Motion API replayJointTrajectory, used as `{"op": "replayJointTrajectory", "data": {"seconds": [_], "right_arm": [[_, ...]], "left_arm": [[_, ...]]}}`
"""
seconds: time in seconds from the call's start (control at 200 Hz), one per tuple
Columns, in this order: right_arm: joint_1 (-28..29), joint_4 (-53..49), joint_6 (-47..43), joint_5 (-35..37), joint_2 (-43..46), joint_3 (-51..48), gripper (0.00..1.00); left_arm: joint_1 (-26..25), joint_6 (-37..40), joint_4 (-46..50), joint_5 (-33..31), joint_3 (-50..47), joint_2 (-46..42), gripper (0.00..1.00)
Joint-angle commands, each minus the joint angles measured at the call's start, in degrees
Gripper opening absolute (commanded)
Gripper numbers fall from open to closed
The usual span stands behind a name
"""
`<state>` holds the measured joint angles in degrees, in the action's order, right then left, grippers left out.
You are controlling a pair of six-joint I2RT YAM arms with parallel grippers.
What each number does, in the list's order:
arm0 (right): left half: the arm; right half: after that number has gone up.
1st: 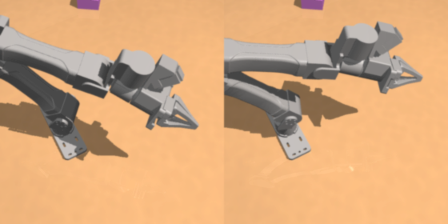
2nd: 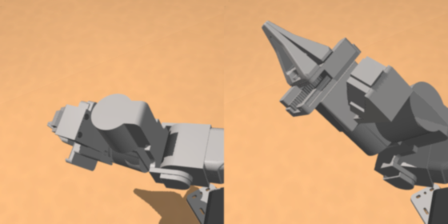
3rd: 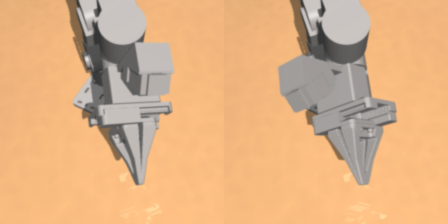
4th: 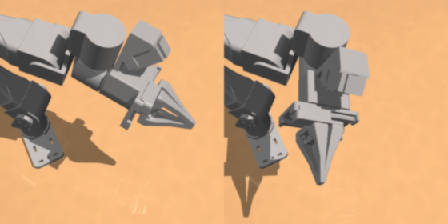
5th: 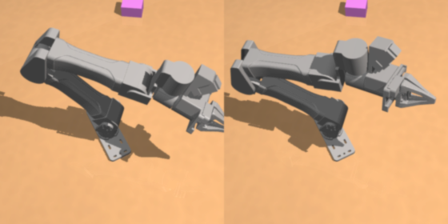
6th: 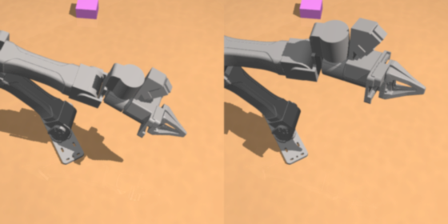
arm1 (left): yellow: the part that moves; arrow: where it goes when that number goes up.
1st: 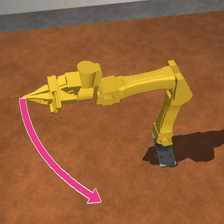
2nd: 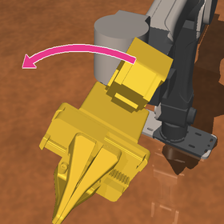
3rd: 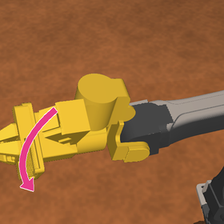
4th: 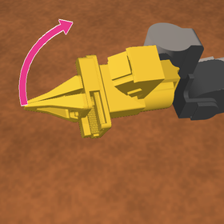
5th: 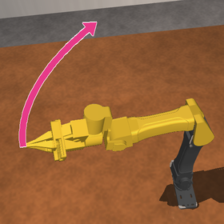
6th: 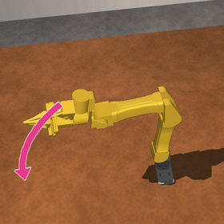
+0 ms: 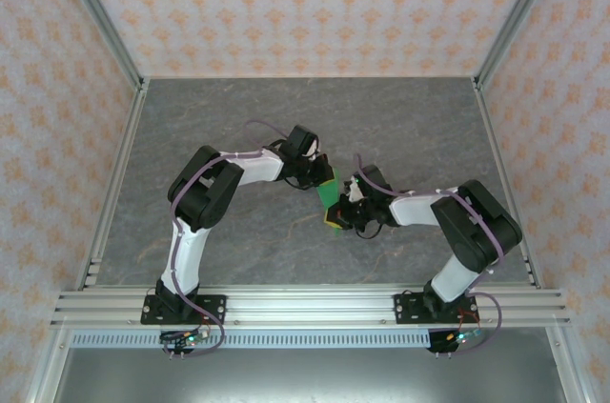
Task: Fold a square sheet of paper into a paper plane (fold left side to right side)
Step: Fold the wing for the fifth time at the center of the table.
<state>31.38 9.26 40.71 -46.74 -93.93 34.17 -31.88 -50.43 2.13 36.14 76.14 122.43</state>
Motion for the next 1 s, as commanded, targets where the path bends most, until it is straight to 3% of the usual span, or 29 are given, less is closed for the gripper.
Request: {"op": "replayJointTrajectory", "data": {"seconds": [0.0,0.575,0.996], "right_arm": [[1.1,-3.0,-0.6,2.7,-0.7,-1.0,0.01],[4.1,-2.2,1.5,5.1,3.8,-8.9,0.02],[4.2,1.4,2.7,1.3,8.1,-13.4,0.03]], "left_arm": [[0.0,1.4,7.9,-6.2,-0.9,3.8,0.0],[0.9,0.9,7.7,-7.6,-1.6,5.3,0.0],[1.0,0.8,7.7,-7.9,-2.1,4.8,0.0]]}}
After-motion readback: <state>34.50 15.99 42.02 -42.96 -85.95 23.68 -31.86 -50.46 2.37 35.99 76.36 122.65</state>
